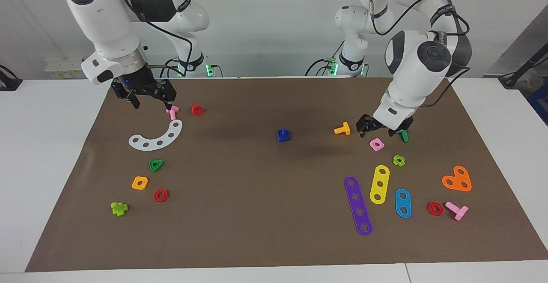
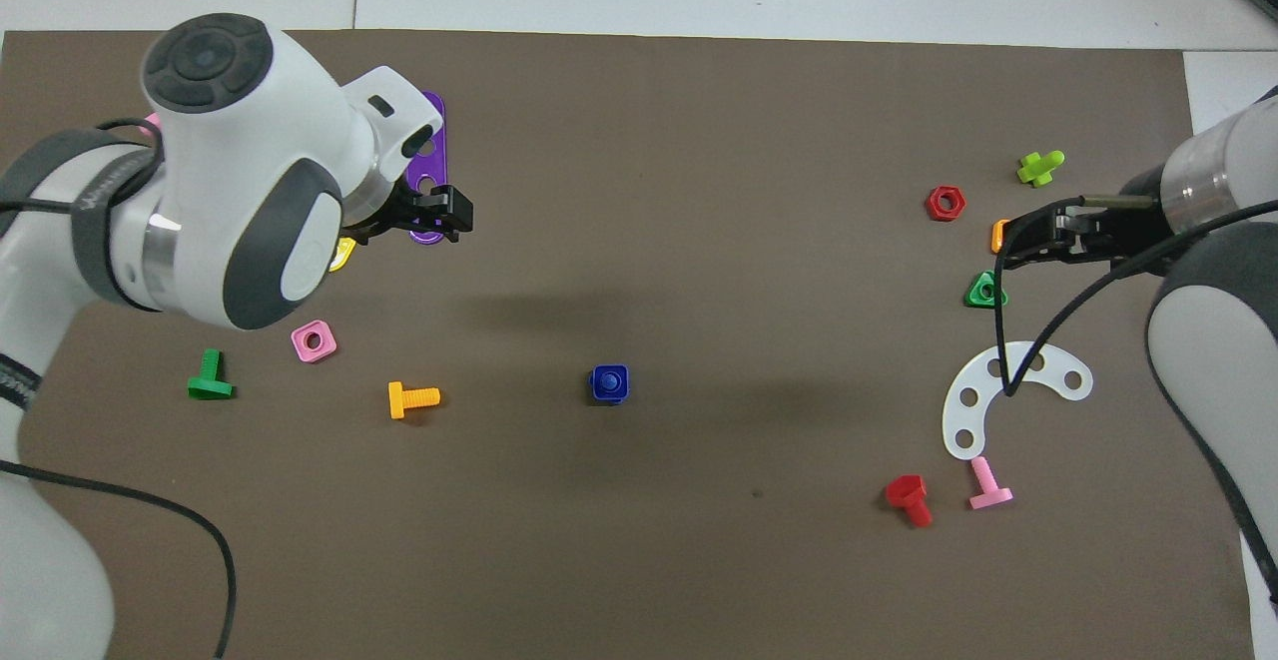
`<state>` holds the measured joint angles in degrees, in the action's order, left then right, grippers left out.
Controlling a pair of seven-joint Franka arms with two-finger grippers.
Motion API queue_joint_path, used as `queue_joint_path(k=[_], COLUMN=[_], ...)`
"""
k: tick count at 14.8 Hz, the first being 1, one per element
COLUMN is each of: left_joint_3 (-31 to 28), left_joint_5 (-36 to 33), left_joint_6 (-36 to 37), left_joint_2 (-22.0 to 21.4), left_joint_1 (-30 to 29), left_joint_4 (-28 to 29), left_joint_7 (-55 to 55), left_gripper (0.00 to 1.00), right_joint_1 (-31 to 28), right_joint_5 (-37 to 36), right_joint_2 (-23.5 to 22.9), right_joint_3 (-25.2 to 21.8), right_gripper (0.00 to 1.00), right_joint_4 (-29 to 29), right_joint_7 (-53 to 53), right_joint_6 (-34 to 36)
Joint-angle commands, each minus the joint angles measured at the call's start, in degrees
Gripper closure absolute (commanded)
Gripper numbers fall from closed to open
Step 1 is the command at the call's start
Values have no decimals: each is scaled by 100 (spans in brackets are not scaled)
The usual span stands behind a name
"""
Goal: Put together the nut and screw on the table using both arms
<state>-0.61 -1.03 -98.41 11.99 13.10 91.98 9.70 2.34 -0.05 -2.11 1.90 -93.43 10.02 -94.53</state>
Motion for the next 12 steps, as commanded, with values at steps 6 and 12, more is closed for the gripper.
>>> queue_joint_path(k=[6, 12], left_joint_3=[52, 43], left_joint_5=[-249, 235], left_joint_6=[-47, -73], left_joint_2=[-1014, -988], left_joint_1=[-299, -335], left_joint_4=[752, 233], left_joint_7=[-206, -214], left_gripper=[0, 0], right_joint_1=[-49, -49], right_joint_5=[163, 163], right_joint_2=[131, 131], right_joint_3=[13, 13], right_gripper=[0, 0], right_joint_4=[-131, -131], right_joint_7=[-167, -167], right_joint_6=[5, 5])
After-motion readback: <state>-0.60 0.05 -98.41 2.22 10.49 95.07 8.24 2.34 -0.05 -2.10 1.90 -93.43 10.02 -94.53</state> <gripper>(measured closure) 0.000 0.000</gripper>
